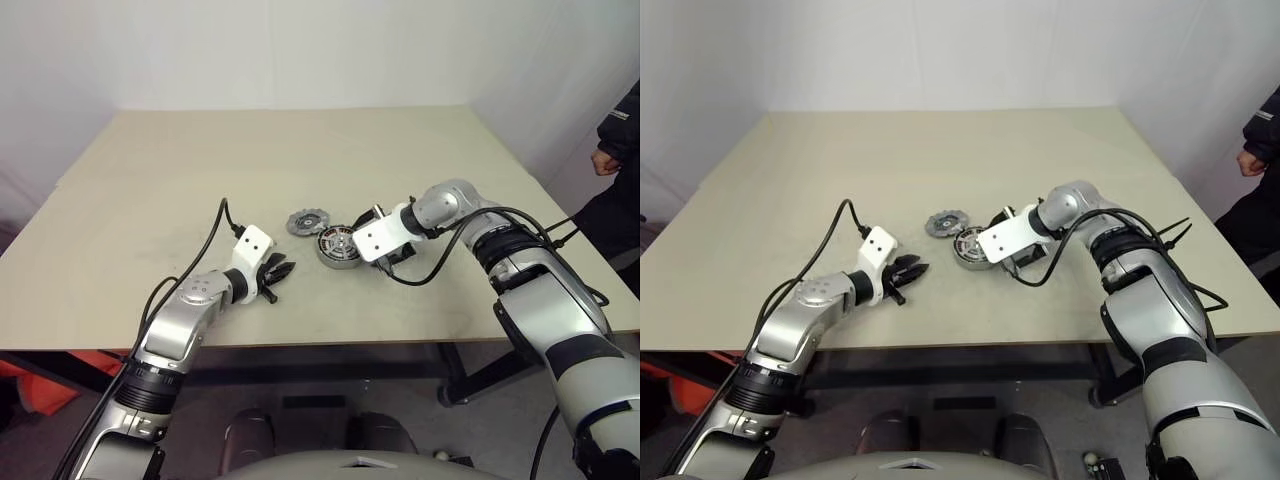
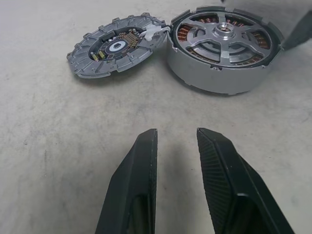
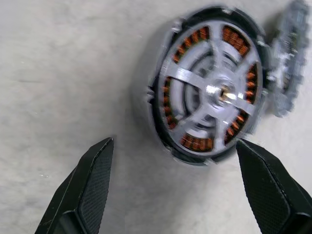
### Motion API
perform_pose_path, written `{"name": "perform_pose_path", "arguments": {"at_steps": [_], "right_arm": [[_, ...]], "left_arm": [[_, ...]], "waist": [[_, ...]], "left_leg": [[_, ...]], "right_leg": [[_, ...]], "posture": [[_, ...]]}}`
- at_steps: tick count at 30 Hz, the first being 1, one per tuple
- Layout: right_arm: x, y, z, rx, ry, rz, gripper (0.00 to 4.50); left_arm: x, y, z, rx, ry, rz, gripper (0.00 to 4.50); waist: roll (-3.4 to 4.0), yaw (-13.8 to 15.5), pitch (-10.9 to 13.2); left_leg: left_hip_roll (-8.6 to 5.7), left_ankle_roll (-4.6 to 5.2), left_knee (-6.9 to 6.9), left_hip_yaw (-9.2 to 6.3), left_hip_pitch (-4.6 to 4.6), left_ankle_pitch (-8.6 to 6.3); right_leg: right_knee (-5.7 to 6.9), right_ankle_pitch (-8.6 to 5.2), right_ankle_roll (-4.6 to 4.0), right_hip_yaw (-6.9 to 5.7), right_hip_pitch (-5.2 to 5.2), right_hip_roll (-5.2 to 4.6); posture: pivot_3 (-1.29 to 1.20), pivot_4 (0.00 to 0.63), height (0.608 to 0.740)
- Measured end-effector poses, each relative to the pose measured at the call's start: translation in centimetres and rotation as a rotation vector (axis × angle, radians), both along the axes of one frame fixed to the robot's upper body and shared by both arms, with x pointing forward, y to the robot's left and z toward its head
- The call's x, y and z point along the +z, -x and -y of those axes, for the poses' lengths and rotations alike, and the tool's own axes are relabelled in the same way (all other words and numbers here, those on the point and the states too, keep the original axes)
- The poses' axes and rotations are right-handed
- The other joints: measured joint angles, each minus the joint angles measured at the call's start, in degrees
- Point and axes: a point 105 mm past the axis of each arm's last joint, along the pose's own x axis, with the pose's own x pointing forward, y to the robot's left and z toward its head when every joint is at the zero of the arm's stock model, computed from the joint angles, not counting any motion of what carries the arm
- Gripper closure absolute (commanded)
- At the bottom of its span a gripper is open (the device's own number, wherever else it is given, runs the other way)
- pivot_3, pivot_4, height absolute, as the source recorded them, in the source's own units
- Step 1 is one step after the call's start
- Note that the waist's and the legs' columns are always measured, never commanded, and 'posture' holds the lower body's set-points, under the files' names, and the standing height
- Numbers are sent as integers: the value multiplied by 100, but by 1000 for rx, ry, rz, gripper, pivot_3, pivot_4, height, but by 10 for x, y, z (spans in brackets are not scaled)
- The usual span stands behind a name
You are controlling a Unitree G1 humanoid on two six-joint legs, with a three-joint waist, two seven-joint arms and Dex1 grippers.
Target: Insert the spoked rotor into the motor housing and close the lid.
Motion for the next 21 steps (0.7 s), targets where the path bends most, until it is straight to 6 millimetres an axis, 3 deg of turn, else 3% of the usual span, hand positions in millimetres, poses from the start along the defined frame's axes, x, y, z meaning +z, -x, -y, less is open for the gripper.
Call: {"name": "perform_pose_path", "arguments": {"at_steps": [21], "right_arm": [[5, -6, 4, -32, -5, 37, 0]], "left_arm": [[-1, -2, -1, -4, -6, 8, 3140]], "waist": [[0, 1, 0]], "left_leg": [[0, 0, 0, 0, -6, 0]], "right_leg": [[1, 0, -1, 0, -5, 0]], "posture": [[0, 0, 740]]}}
